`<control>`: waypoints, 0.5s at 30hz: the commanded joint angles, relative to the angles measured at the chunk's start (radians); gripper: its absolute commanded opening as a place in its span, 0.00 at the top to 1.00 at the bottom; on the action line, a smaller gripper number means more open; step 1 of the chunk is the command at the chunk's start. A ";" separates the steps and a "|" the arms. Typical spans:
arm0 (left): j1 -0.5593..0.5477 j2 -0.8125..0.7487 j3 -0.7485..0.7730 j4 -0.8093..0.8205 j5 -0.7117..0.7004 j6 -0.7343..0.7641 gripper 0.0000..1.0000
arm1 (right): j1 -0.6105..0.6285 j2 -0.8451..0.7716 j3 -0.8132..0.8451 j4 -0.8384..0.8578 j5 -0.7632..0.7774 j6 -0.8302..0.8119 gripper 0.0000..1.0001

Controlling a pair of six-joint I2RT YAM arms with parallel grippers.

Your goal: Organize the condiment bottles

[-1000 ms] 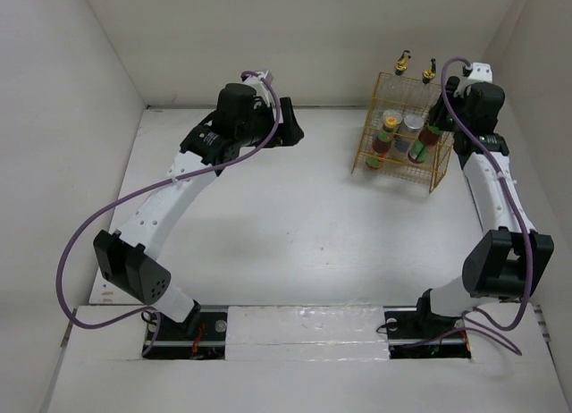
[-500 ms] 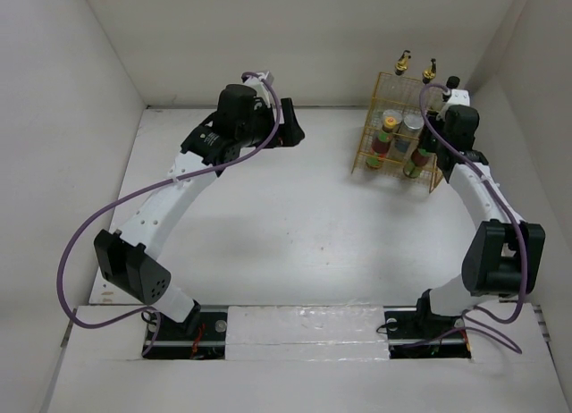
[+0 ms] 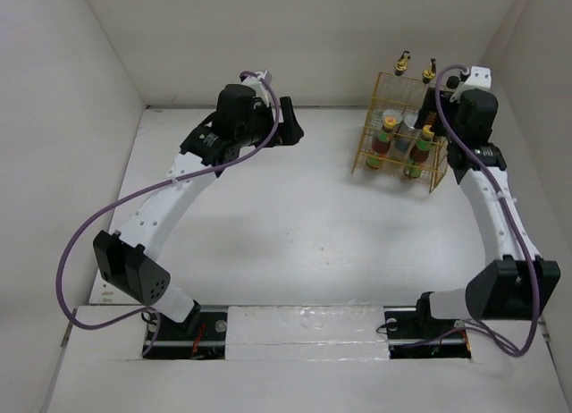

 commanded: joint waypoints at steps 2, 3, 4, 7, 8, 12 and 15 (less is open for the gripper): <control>-0.004 -0.087 0.033 0.039 -0.064 0.001 0.01 | 0.086 -0.195 0.067 -0.078 0.027 0.036 0.01; -0.004 -0.104 0.042 0.039 -0.088 0.001 0.01 | 0.106 -0.231 0.054 -0.078 0.010 0.045 0.01; -0.004 -0.125 0.042 0.039 -0.104 0.001 0.01 | 0.147 -0.268 0.034 -0.058 -0.017 0.045 0.01; -0.004 -0.174 0.042 0.039 -0.167 0.001 0.01 | 0.233 -0.392 -0.025 -0.037 -0.085 0.074 0.01; 0.005 -0.188 0.031 0.039 -0.178 -0.010 0.01 | 0.258 -0.415 -0.025 -0.046 -0.085 0.075 0.01; 0.017 -0.257 -0.030 0.039 -0.218 -0.051 0.01 | 0.353 -0.518 -0.034 -0.110 -0.033 0.085 0.01; 0.017 -0.343 -0.108 0.086 -0.274 -0.077 0.01 | 0.388 -0.569 -0.034 -0.153 0.038 0.085 0.01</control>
